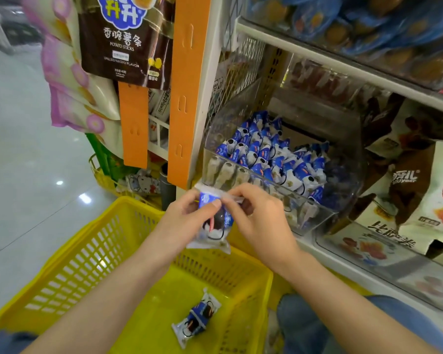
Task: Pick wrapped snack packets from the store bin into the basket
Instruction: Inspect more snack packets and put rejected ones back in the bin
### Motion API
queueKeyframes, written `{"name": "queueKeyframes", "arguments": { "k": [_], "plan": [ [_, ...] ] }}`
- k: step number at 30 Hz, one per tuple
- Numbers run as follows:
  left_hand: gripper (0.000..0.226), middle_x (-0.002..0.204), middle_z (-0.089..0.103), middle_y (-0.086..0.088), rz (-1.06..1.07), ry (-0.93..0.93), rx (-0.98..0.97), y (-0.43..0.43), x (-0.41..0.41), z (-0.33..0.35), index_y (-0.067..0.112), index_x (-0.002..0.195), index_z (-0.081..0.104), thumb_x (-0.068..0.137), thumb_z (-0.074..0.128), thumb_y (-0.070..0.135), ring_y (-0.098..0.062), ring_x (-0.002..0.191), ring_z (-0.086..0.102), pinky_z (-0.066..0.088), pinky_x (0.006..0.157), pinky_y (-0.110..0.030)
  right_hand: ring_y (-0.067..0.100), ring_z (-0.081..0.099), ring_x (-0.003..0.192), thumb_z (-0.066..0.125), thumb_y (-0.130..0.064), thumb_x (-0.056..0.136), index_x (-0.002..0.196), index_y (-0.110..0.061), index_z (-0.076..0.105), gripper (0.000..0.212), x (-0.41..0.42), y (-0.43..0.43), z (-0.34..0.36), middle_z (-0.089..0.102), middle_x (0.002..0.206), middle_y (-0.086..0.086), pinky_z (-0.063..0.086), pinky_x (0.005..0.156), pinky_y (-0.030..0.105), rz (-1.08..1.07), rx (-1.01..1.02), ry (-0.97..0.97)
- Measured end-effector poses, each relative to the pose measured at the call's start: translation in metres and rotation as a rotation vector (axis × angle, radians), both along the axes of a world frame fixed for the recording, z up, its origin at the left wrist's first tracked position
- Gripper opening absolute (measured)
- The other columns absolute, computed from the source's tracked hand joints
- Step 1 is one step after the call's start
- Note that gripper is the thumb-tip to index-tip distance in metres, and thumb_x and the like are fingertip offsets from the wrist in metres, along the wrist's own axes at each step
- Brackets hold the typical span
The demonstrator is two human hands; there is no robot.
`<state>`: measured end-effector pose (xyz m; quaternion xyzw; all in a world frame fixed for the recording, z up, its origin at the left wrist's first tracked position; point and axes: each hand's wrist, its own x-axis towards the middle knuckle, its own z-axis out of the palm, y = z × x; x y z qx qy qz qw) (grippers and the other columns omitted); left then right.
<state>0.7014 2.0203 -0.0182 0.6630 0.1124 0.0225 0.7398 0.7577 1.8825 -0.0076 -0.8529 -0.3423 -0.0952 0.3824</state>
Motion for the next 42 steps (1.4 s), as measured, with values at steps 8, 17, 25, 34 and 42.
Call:
{"name": "queueKeyframes", "arguments": {
  "k": [8,17,25,34,42],
  "plan": [
    [0.015,0.086,0.073,-0.002,0.241,-0.053,-0.035,0.009,0.001,0.002,0.016,0.098,0.063,0.084,0.066,0.011,-0.012,0.077,0.071,0.055,0.062,-0.017,0.015,0.067,0.068,0.049,-0.005,0.093,0.102,-0.004,0.048,0.009,0.008,0.003,0.013,0.068,0.098,0.017,0.058,0.06,0.023,-0.116,0.44,0.844],
    [0.017,0.071,0.065,0.009,0.299,-0.24,0.427,0.017,0.0,-0.002,0.026,0.074,0.056,0.089,0.058,0.019,-0.007,0.068,0.062,0.048,0.063,-0.024,0.008,0.053,0.111,0.07,-0.026,0.079,0.131,-0.024,0.039,0.061,-0.002,0.002,0.001,0.052,0.121,-0.01,0.046,0.096,0.027,0.045,-0.212,0.586],
    [0.013,0.064,0.059,-0.002,0.143,-0.263,0.606,0.004,-0.005,-0.004,0.029,0.076,0.058,0.088,0.057,0.029,-0.024,0.061,0.054,0.042,0.054,-0.037,-0.001,0.057,0.071,0.065,-0.019,0.084,0.078,-0.029,0.062,0.013,0.0,0.003,0.002,0.063,0.073,-0.014,0.046,0.063,0.015,0.063,0.107,0.33],
    [0.014,0.073,0.062,-0.009,0.089,-0.191,0.437,0.005,-0.001,0.0,0.025,0.075,0.058,0.088,0.055,0.027,-0.034,0.07,0.056,0.047,0.061,-0.048,0.006,0.053,0.078,0.061,-0.023,0.087,0.088,-0.015,0.064,0.008,-0.003,0.0,0.005,0.06,0.082,-0.006,0.049,0.067,0.025,0.071,-0.105,-0.137],
    [0.018,0.089,0.061,0.004,0.151,0.088,0.344,0.01,0.006,-0.007,0.03,0.086,0.053,0.098,0.04,0.031,-0.013,0.084,0.06,0.048,0.08,-0.034,0.004,0.057,0.075,0.06,-0.023,0.087,0.09,-0.02,0.063,0.005,-0.002,-0.003,0.008,0.062,0.082,-0.009,0.046,0.065,0.013,-0.106,0.13,-0.03]
  ]
}}
